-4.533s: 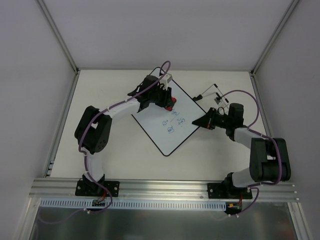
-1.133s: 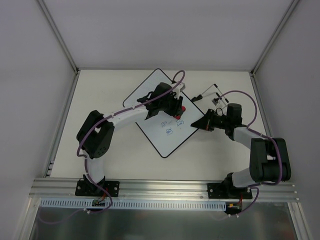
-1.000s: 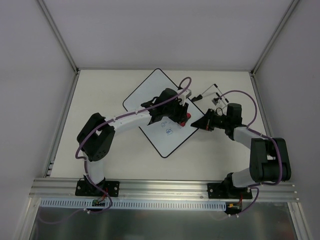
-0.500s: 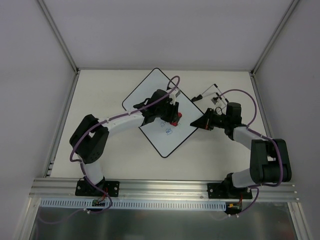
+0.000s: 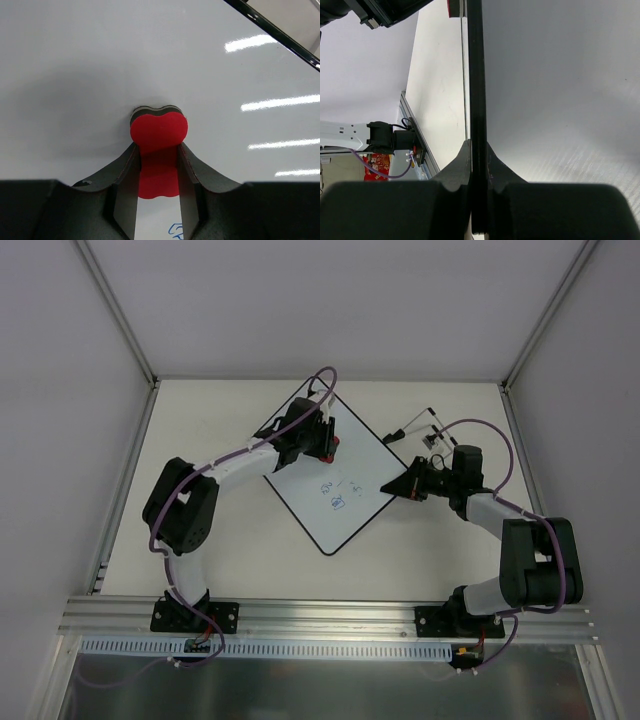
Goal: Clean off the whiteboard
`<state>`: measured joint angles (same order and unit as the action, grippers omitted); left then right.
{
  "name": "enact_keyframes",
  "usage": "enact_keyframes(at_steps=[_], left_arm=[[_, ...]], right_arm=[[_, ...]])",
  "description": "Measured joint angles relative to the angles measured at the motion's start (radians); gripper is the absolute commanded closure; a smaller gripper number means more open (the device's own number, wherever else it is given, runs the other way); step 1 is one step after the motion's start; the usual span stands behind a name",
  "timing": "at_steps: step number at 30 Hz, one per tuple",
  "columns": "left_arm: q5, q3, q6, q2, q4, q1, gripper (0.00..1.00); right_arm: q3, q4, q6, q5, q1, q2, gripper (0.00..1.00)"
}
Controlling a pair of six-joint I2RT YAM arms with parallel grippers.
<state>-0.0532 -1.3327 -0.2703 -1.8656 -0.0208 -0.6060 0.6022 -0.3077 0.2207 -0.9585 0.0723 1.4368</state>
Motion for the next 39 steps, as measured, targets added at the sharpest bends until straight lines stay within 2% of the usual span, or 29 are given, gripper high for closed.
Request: enact_keyframes(at_steps=[6, 11, 17, 21, 28, 35, 39], left_arm=[[0.102, 0.035, 0.014, 0.015, -0.033, -0.053, 1.00], [0.172, 0.108, 0.011, 0.062, -0.066, -0.155, 1.00], [0.175, 0.154, -0.003, 0.098, -0.074, -0.296, 1.00], [0.167, 0.182, -0.016, 0.113, -0.077, -0.335, 1.00], [0.183, 0.196, -0.081, 0.118, -0.084, -0.307, 1.00], [0.194, 0.225, -0.121, 0.133, -0.078, -0.147, 1.00], [0.221, 0.226, -0.118, 0.127, -0.069, -0.098, 1.00]], right_arm=[[0.000, 0.007, 0.000, 0.003, 0.000, 0.000, 1.00], [0.000, 0.006, 0.000, 0.003, 0.000, -0.002, 1.00], [0.000, 0.006, -0.001, 0.003, 0.000, -0.002, 1.00], [0.000, 0.006, -0.001, 0.003, 0.000, -0.002, 1.00], [0.001, 0.005, -0.001, 0.003, 0.000, -0.002, 1.00], [0.006, 0.005, -0.001, 0.003, 0.002, -0.002, 1.00], [0.009, 0.006, -0.001, 0.003, 0.003, -0.002, 1.00]])
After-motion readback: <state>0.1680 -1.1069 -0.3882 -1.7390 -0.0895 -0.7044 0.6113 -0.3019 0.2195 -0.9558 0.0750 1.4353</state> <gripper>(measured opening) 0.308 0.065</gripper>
